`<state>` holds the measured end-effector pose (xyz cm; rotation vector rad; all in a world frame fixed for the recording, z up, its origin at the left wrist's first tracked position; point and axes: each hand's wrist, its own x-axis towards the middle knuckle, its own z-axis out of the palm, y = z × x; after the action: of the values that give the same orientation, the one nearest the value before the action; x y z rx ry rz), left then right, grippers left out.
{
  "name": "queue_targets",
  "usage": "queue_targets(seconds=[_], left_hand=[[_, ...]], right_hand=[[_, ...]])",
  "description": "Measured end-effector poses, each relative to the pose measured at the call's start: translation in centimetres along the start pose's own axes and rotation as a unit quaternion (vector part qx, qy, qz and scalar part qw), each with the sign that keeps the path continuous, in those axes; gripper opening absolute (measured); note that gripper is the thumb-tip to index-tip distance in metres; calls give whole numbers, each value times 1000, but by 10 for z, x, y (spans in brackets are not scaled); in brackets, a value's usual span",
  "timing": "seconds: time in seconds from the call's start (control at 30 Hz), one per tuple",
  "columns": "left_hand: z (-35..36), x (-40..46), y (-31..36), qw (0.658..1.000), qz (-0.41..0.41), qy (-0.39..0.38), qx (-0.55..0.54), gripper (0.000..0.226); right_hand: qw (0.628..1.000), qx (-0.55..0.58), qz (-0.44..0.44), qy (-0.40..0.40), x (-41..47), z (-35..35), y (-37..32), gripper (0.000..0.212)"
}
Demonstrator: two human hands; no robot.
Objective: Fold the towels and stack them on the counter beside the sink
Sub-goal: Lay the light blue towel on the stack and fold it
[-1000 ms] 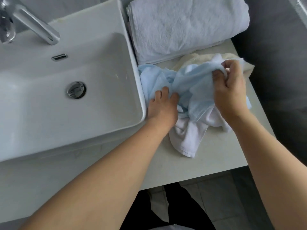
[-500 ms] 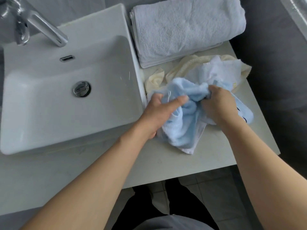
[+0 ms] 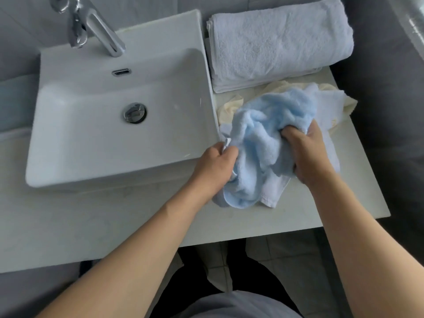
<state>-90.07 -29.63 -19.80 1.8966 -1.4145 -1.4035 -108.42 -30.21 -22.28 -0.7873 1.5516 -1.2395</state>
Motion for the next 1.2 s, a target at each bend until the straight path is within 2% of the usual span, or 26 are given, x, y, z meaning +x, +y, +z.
queue_targets(seconds=[0.13,0.27,0.33,0.37,0.5,0.67,0.77,0.83,0.9,1.03,1.1,1.2], left_hand=[[-18,-30,-22,998,50,34,-22,19],[-49,-37,-52,993,95,64,26,19],[-65,-36,-69,993,89,63,33,6],[-73,-35,-79,994,81,67,27,7],[-121,-35,-134,992,42,108,54,16],[-208,-51,-194,987,9,157,40,17],[-258,-58,-220,982,-12,186,-36,20],[-288,-58,-238,961,-36,225,-154,21],[-317,-58,-256,938,-69,263,-216,23],[-376,-61,-290,900,-99,346,-244,21],[-402,-60,-303,879,-109,394,-247,17],[-439,-55,-310,856,-76,433,-272,20]], right_hand=[[990,77,103,49,-19,19,5,19],[922,257,272,94,-41,57,9,18],[905,271,306,117,-59,82,15,20],[901,269,314,131,-69,95,20,21],[885,296,322,158,-105,150,42,19],[896,238,347,139,-156,235,54,16],[905,209,348,126,-183,289,57,14],[911,204,339,119,-199,322,60,14],[922,194,321,96,-212,350,63,13],[953,136,272,2,-230,397,63,19],[954,140,263,-46,-236,427,60,23],[957,139,237,-90,-250,483,52,45]])
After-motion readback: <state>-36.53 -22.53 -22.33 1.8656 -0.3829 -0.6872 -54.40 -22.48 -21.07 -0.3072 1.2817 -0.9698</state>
